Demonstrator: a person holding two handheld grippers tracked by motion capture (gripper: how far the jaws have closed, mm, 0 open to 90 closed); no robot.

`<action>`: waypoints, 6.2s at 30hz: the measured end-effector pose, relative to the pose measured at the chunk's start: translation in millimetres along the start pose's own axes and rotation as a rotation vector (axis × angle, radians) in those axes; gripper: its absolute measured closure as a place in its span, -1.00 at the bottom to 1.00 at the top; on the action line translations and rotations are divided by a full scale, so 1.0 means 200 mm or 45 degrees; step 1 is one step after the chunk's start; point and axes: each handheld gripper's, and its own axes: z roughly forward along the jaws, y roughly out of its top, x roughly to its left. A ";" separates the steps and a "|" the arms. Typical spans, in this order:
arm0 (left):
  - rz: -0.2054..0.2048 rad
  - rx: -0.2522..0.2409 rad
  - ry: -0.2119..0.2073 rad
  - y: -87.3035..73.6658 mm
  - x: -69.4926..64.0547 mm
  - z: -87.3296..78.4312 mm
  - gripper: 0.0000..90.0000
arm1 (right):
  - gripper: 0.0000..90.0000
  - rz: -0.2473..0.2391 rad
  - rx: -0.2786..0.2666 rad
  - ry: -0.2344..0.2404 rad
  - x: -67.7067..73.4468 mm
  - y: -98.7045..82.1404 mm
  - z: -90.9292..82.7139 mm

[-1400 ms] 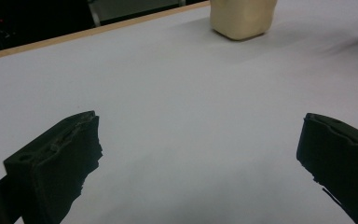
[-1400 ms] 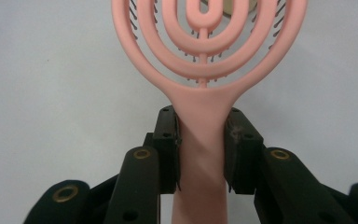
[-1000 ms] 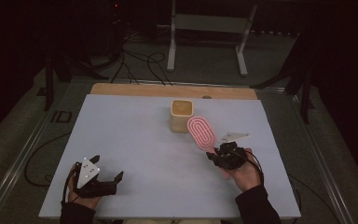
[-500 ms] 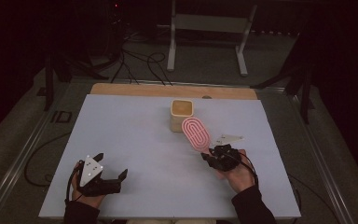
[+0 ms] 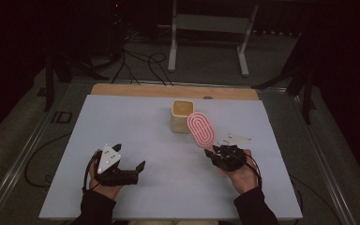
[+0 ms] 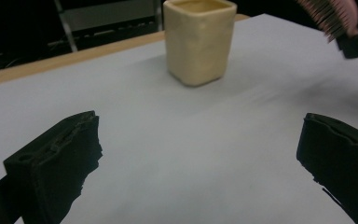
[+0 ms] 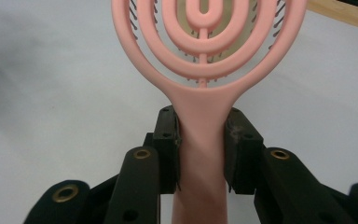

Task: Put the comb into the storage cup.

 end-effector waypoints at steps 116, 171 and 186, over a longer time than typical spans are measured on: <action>-0.400 -0.100 -0.507 0.43 -0.40 0.61 0.37 | 0.55 -0.011 -0.239 0.048 0.13 0.01 -0.01; -0.409 -0.150 -0.421 0.57 -0.18 0.50 0.44 | -0.80 -0.008 -0.343 -0.112 0.03 -0.32 -0.22; -0.357 -0.173 -0.405 0.62 -0.15 0.49 0.44 | -0.80 0.014 -0.444 -0.156 -0.01 -0.46 -0.24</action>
